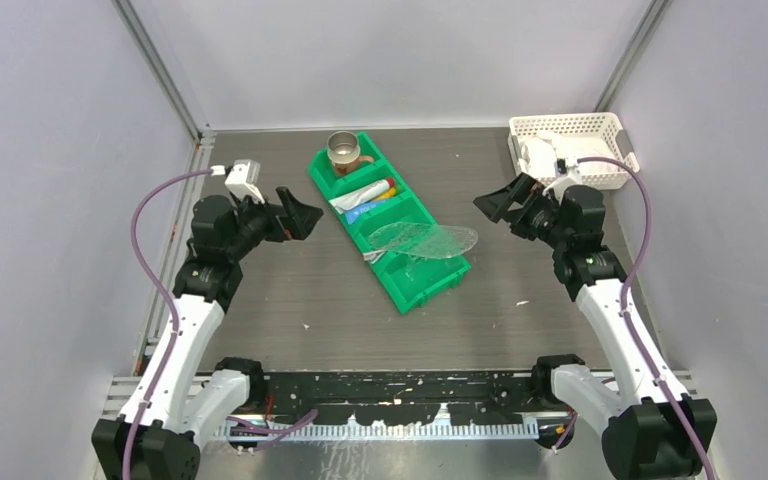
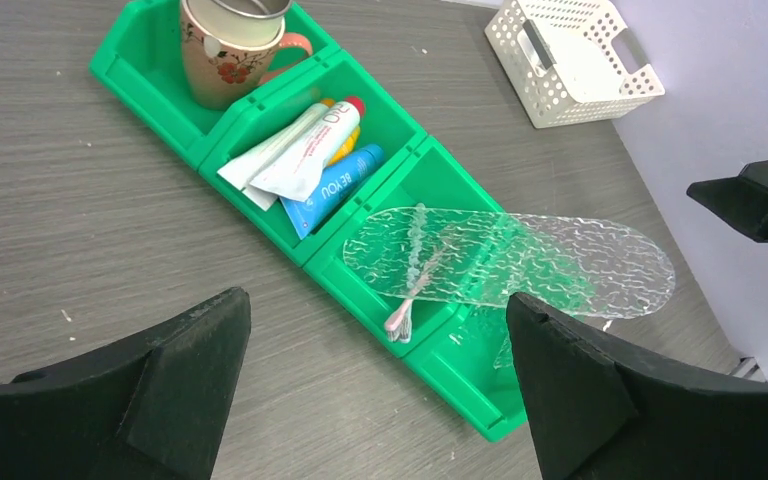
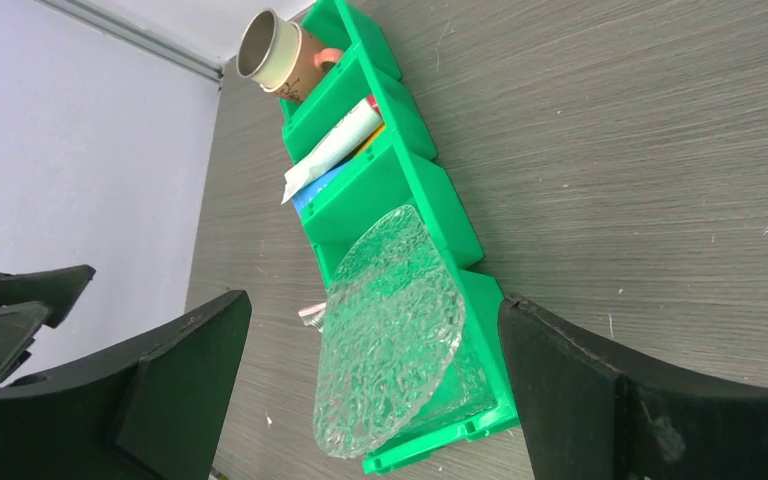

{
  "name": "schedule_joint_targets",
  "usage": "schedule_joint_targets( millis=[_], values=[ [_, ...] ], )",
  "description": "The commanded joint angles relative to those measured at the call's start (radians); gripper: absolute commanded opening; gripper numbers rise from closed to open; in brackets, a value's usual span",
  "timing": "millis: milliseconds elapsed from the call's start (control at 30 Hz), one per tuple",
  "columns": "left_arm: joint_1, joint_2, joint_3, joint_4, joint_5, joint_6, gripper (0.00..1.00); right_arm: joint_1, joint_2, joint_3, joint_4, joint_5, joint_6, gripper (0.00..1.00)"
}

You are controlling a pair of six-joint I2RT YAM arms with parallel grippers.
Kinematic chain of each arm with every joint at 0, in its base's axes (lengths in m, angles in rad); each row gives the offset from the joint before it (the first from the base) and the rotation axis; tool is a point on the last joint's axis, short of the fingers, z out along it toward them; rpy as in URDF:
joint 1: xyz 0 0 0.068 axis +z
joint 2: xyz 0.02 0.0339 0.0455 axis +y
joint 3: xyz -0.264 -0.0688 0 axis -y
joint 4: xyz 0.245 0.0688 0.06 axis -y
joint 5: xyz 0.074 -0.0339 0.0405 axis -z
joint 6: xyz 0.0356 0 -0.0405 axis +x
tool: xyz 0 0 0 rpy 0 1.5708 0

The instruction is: Prepare toiletry sets of a toothbrush and toothpaste on the tray

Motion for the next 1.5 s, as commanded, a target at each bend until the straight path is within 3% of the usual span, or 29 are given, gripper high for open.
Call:
schedule_joint_targets(
  millis=[0,200,400,467,633,867,1000,1167,1467],
  values=[
    [-0.006,0.026,0.080,-0.054,0.015,-0.034,1.00,-0.005,0.012,0.071,-0.021,-0.005,0.032,1.00],
    [-0.006,0.077,0.097,-0.037,0.094,-0.055,1.00,-0.006,0.055,0.114,-0.074,0.052,0.109,1.00],
    [-0.006,0.110,0.121,-0.073,0.074,-0.048,1.00,-0.003,0.157,0.114,0.033,-0.203,0.226,1.00],
    [-0.006,0.115,0.125,-0.079,0.076,-0.036,1.00,0.005,0.171,0.125,-0.001,-0.208,0.202,1.00],
    [-0.006,0.119,0.132,-0.118,0.035,0.002,1.00,0.151,0.102,0.162,-0.241,-0.019,0.030,1.00],
    [-0.006,0.122,0.130,-0.137,0.027,0.009,1.00,0.528,0.037,0.190,-0.409,0.292,0.009,1.00],
    [-0.007,0.120,0.130,-0.138,0.032,0.009,1.00,0.676,0.027,0.149,-0.436,0.461,0.037,1.00],
    [-0.009,0.118,0.126,-0.144,0.026,0.007,1.00,0.755,0.068,0.115,-0.438,0.591,0.055,1.00],
    [-0.022,0.125,0.123,-0.142,0.013,0.009,1.00,0.758,0.087,0.070,-0.303,0.592,0.127,0.98]
  ],
)
